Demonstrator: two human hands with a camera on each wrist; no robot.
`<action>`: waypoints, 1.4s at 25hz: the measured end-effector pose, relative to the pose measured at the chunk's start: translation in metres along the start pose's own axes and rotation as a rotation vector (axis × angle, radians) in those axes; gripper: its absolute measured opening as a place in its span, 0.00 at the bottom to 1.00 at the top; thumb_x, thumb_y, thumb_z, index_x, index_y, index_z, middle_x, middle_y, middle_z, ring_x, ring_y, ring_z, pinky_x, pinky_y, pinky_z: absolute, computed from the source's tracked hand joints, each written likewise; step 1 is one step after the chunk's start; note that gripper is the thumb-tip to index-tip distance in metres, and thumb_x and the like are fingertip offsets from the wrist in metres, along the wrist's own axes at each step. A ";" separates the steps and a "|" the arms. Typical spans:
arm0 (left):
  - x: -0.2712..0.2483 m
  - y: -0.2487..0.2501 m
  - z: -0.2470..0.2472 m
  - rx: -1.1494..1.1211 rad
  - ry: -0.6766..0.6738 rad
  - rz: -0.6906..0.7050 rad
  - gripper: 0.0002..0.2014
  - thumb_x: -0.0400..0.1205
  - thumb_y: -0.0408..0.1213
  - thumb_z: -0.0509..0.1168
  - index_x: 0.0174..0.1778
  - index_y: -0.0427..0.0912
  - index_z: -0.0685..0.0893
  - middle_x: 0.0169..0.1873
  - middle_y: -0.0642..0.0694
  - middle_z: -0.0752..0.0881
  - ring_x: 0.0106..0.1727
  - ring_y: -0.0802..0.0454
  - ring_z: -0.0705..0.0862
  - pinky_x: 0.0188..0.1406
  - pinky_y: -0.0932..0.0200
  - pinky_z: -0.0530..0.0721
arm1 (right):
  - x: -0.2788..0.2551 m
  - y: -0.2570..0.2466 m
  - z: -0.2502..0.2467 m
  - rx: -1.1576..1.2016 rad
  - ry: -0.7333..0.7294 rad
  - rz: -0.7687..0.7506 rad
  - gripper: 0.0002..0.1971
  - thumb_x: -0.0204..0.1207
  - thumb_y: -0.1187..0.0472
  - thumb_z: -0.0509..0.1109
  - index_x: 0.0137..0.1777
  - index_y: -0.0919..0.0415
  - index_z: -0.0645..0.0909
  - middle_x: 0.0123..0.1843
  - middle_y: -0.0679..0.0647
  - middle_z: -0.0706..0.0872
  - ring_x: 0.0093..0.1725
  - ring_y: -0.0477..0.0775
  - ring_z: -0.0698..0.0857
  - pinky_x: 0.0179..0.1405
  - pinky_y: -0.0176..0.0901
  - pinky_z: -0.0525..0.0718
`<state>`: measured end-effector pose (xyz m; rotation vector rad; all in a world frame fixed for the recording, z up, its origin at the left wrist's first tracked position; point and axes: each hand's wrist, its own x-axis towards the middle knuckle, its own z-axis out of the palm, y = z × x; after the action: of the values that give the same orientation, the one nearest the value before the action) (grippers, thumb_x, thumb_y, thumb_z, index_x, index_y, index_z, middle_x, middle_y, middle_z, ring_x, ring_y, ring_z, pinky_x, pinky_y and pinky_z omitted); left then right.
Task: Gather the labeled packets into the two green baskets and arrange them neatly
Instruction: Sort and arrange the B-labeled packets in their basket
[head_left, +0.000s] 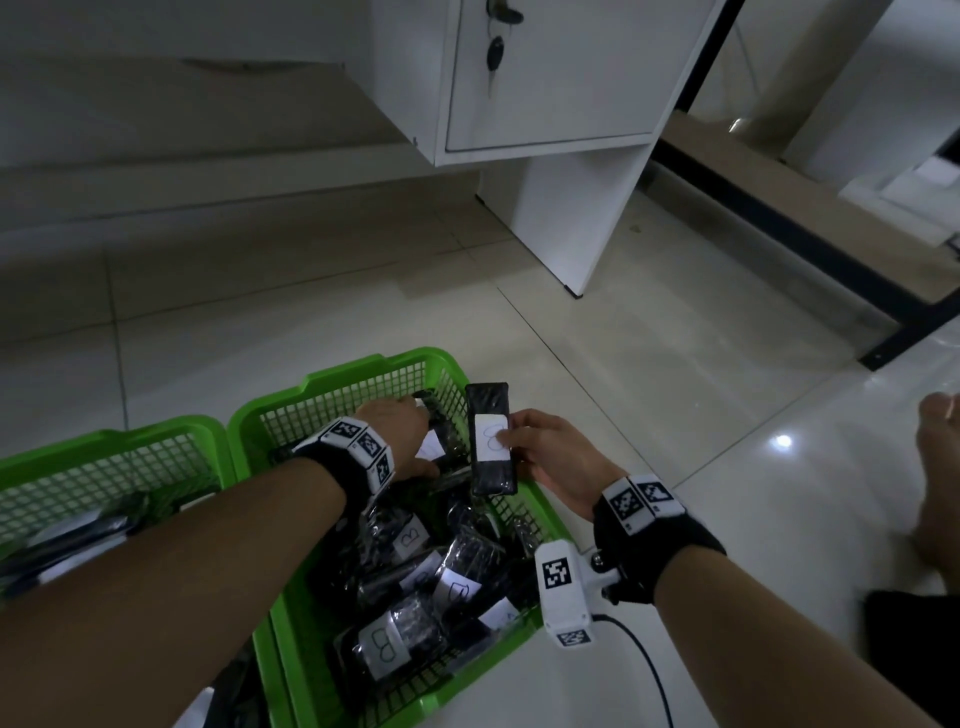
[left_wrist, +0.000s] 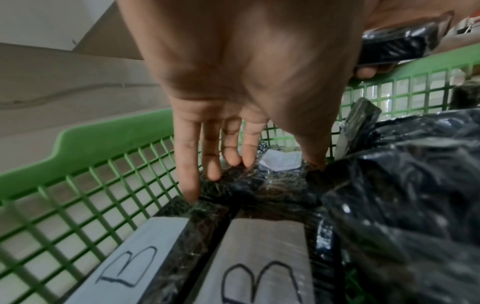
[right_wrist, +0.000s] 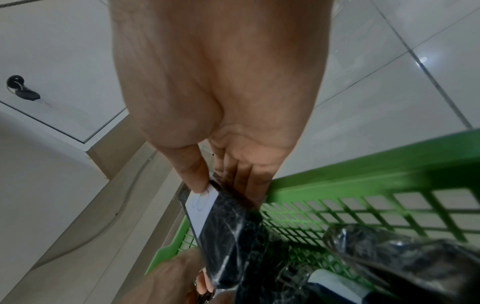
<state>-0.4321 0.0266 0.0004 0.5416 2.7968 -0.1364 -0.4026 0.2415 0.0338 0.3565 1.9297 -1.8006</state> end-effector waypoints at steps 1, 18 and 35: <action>0.000 0.000 -0.002 -0.017 -0.005 -0.011 0.37 0.77 0.67 0.66 0.71 0.40 0.74 0.64 0.41 0.80 0.62 0.41 0.83 0.54 0.53 0.79 | 0.000 0.001 0.000 0.004 -0.003 -0.005 0.05 0.78 0.74 0.71 0.51 0.67 0.82 0.54 0.73 0.88 0.51 0.66 0.86 0.60 0.61 0.84; -0.022 -0.030 -0.033 -0.429 0.127 -0.143 0.12 0.82 0.46 0.67 0.46 0.40 0.85 0.46 0.44 0.86 0.50 0.44 0.86 0.49 0.54 0.84 | -0.016 -0.002 0.004 0.019 -0.017 -0.044 0.10 0.78 0.70 0.74 0.58 0.72 0.85 0.53 0.72 0.91 0.46 0.63 0.90 0.48 0.51 0.91; -0.098 -0.082 -0.053 -0.946 0.222 -0.194 0.16 0.80 0.52 0.71 0.61 0.50 0.87 0.60 0.51 0.89 0.62 0.51 0.87 0.67 0.48 0.82 | 0.001 -0.048 0.064 -1.252 0.080 -0.822 0.20 0.63 0.55 0.85 0.56 0.53 0.89 0.49 0.50 0.90 0.52 0.56 0.79 0.49 0.49 0.78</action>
<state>-0.3897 -0.0763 0.0828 0.0425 2.6778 1.1951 -0.4170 0.1732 0.0730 -0.8887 3.0171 -0.5228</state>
